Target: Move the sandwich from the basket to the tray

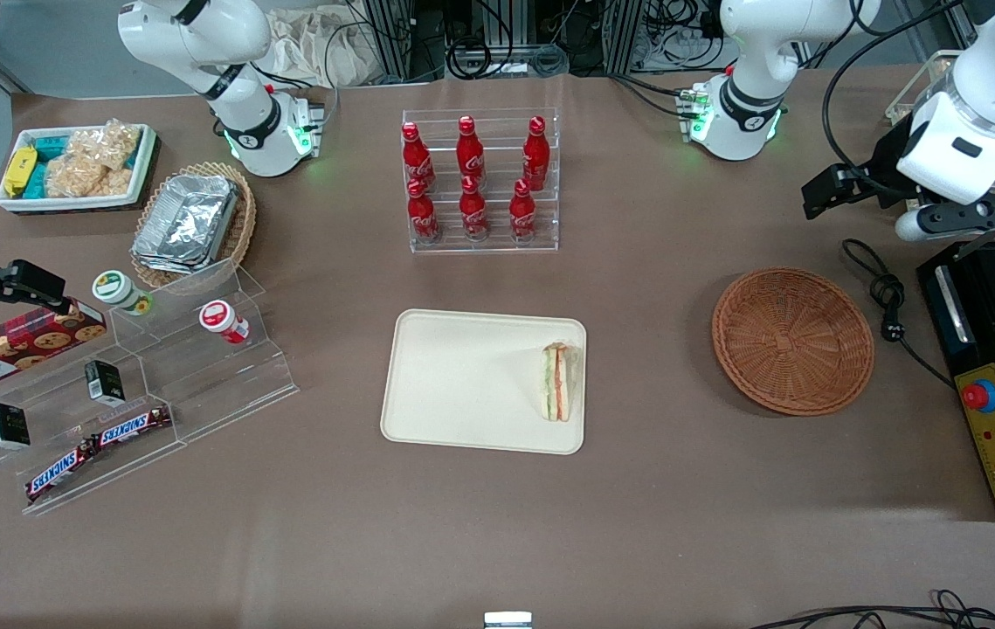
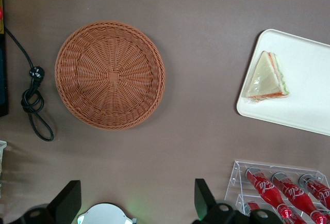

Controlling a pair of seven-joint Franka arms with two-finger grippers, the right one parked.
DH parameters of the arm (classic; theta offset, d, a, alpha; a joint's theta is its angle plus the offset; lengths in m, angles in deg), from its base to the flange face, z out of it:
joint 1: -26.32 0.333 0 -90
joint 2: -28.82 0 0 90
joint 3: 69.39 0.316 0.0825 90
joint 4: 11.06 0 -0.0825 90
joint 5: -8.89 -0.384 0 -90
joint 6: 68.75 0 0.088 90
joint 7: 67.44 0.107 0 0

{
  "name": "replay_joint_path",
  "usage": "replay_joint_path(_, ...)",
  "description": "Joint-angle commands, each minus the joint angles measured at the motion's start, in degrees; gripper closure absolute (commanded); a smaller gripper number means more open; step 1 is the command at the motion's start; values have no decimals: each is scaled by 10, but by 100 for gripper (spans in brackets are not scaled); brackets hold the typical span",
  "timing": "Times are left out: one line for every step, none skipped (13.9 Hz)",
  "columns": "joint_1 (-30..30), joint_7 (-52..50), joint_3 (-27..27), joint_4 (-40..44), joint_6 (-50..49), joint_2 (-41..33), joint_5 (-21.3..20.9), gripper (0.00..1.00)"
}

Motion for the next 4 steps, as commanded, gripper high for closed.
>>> replay_joint_path(-5,25,7,30,-8,18,0,1)
replay_joint_path(-5,26,8,35,-8,23,-2,1)
replay_joint_path(-5,26,8,37,-8,24,-3,1)
replay_joint_path(-5,26,8,36,-10,23,-4,1)
